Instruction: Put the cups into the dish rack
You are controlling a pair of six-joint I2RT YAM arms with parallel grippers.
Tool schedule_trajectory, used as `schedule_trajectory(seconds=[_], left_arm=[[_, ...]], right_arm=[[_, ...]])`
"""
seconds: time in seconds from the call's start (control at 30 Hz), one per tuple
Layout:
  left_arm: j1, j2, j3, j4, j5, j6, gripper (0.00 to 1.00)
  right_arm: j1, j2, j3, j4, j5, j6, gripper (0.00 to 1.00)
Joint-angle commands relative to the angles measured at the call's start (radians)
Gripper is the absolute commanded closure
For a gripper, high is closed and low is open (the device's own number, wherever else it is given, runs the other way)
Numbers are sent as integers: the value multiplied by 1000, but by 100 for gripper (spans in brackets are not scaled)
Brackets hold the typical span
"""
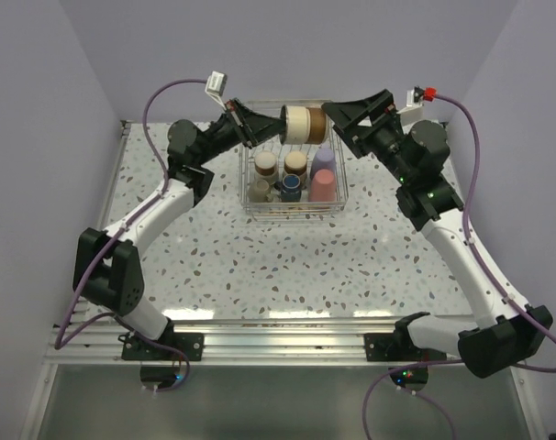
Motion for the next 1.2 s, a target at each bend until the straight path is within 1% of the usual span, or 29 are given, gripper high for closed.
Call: schedule_trajectory(seconds=[0.0,0.17,0.37,0.5,0.63,0.77,0.97,1.07,1.17], left_arm=[[0,10,-16,318,-26,-180,100],[2,37,-11,377,-93,-229,100],[-3,70,10,378,-133,-237,100],[-9,80,12,383,-143,-240,100],[-23,85,13,401,-146,-244,100],[-26,76,4,438,-152,-258,100],[-26,60,-16,473,-144,-283,100],[-26,51,-25,466,-143,-278,100],[-26,48,-26,458,-139,-274,100]], right_arm=[[0,-3,2,234,-78,168,1],[3,11,9,246,-93,190,1],[25,9,14,239,-107,188,1],[45,18,26,227,-108,181,1],[69,35,66,162,-116,147,2],[78,38,66,125,-95,118,1],[78,46,52,142,-89,129,2],[81,51,60,133,-70,123,2],[81,57,65,133,-66,124,5]])
